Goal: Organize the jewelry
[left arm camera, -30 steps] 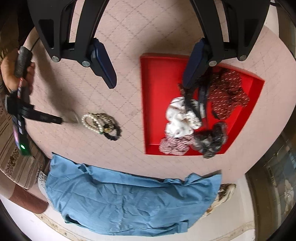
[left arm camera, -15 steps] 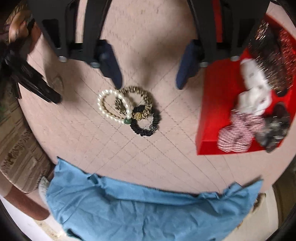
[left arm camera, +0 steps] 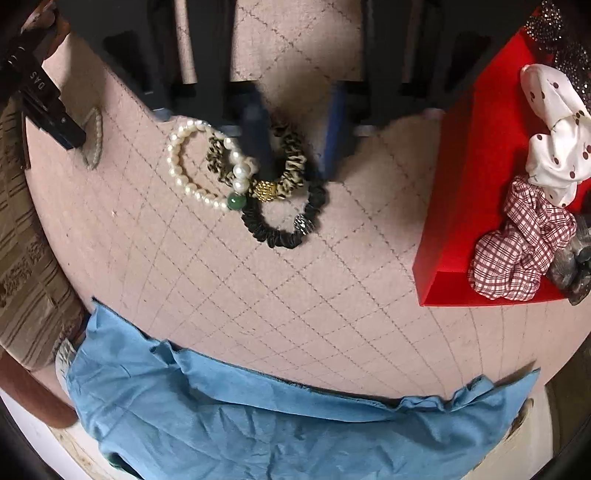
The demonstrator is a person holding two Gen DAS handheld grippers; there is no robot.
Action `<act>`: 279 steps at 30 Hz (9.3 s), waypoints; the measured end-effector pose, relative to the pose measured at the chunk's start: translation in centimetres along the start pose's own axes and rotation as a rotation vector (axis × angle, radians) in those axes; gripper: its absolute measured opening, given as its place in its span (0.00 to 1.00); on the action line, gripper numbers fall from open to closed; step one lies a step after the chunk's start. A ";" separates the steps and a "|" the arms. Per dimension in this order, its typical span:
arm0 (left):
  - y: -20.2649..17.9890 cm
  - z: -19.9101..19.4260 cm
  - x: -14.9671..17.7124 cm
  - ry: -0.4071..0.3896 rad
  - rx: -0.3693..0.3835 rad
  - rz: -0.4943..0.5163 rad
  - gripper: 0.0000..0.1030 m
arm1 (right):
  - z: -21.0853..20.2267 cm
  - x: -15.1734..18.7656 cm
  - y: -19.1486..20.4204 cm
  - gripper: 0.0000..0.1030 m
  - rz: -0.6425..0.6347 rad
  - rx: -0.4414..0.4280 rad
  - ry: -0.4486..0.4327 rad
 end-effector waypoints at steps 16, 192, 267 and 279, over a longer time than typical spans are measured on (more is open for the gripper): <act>-1.6 -6.2 2.1 -0.058 0.076 0.017 0.07 | -2.1 -0.2 1.3 0.07 -0.019 -0.044 -0.085; 20.4 -18.1 1.3 -0.244 0.056 -0.196 0.09 | -7.7 1.2 32.5 0.07 -0.382 -0.446 0.041; 7.5 -18.6 10.8 -0.274 -0.119 0.069 0.59 | 1.0 4.5 16.7 0.12 -0.336 0.058 0.108; -1.9 -10.3 10.9 -0.101 -0.063 0.268 0.59 | -1.3 4.5 7.1 0.12 -0.141 -0.037 0.062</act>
Point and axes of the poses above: each gripper's, at about its wrist camera, not at the fingertips, and z roughly the way its jaws point, y to its left, x to its underside, the point moved 5 cm from there along z, roughly the way its jaws point, and after that the axes turned 8 degrees about y, right-handed, at the moved point
